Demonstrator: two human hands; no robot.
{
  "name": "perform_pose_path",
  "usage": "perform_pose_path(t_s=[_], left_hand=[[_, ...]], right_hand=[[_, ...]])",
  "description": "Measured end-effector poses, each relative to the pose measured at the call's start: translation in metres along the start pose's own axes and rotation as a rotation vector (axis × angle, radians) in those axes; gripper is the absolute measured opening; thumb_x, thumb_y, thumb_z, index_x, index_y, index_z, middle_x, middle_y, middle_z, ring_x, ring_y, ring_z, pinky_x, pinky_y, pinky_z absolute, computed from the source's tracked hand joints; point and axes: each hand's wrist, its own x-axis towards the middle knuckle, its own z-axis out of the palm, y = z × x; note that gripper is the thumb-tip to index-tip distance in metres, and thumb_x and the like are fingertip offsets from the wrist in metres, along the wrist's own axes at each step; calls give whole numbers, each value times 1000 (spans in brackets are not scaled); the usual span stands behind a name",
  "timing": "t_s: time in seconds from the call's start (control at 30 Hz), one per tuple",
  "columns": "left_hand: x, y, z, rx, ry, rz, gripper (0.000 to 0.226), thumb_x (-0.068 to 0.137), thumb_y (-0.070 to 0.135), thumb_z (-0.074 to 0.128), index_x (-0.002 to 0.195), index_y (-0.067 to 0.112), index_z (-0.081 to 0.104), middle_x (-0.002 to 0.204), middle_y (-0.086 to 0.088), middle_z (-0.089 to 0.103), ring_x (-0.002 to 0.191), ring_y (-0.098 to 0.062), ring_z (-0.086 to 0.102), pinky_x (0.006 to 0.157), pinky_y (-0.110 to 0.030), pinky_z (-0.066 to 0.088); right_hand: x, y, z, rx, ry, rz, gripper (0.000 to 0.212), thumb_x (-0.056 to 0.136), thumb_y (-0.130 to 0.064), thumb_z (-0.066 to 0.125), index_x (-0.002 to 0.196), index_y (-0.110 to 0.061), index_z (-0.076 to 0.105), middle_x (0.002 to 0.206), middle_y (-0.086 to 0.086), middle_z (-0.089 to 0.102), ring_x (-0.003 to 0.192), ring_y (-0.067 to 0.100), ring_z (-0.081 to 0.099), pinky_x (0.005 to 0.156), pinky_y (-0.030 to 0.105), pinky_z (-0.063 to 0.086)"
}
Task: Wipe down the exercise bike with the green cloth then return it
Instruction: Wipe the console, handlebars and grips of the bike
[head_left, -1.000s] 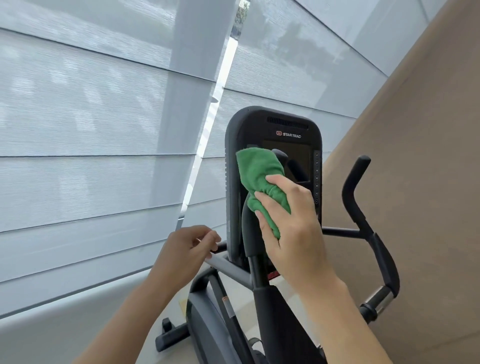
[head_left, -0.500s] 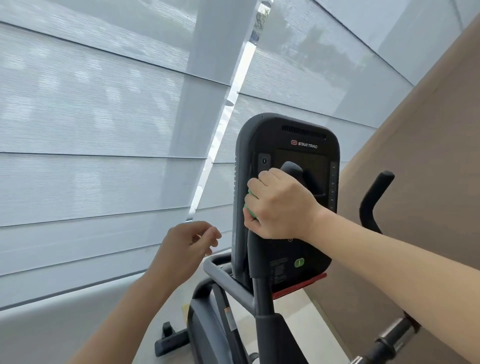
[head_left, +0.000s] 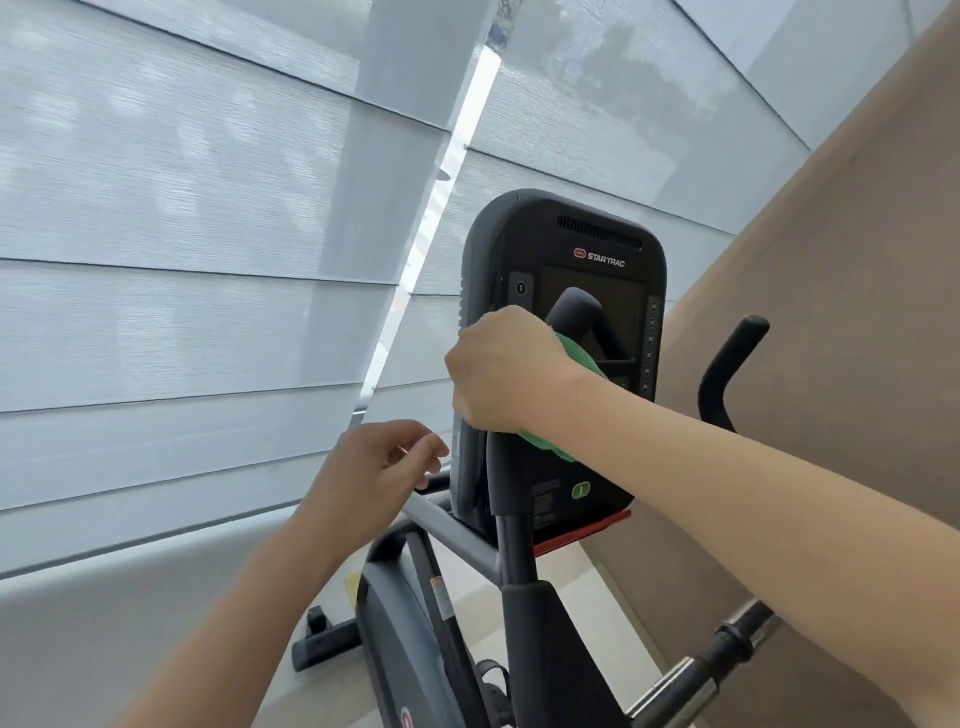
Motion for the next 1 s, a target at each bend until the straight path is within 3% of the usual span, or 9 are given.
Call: perform_pose_path(t_s=[0.13, 0.27, 0.37, 0.6, 0.73, 1.0], left_hand=[[-1, -4, -7, -21, 3, 0, 21, 100, 31, 63, 83, 35, 76, 83, 11, 77, 74, -8, 74, 77, -33, 57], [1, -4, -11, -35, 13, 25, 21, 101, 32, 64, 84, 38, 76, 83, 11, 77, 75, -8, 74, 78, -33, 58], [2, -3, -13, -47, 25, 54, 21, 101, 31, 64, 86, 39, 76, 84, 14, 77, 75, -9, 73, 77, -33, 58], [3, 12, 3, -71, -7, 204, 20, 98, 19, 70, 96, 39, 74, 102, 17, 74, 90, -9, 70, 72, -18, 54], [24, 35, 1, 52, -59, 324, 20, 96, 24, 74, 111, 36, 70, 112, 18, 68, 103, -9, 68, 85, -34, 58], [73, 105, -2, 395, -60, 583, 53, 96, 31, 72, 143, 38, 51, 123, 15, 59, 111, -9, 63, 92, -40, 58]], right_hand=[[-35, -19, 20, -13, 140, -49, 35, 101, -33, 42, 85, -18, 69, 88, 6, 60, 85, 30, 50, 81, 46, 41], [-76, -41, 35, 213, 364, -154, 35, 102, -26, 49, 83, -11, 74, 92, 8, 65, 101, 35, 61, 100, 49, 47], [-109, -61, 50, 358, 499, -142, 30, 102, -24, 56, 81, -13, 74, 97, 3, 70, 109, 30, 66, 102, 42, 49], [-157, -66, 54, 666, 496, -14, 22, 102, -26, 64, 89, -12, 76, 111, 2, 71, 110, 27, 64, 89, 42, 52], [-173, -52, 58, 809, 505, 71, 23, 103, -23, 65, 90, -8, 76, 110, 5, 69, 108, 25, 60, 94, 42, 51], [-159, -32, 64, 993, 902, 531, 26, 102, -18, 61, 94, -1, 77, 108, 9, 68, 107, 27, 60, 102, 34, 48]])
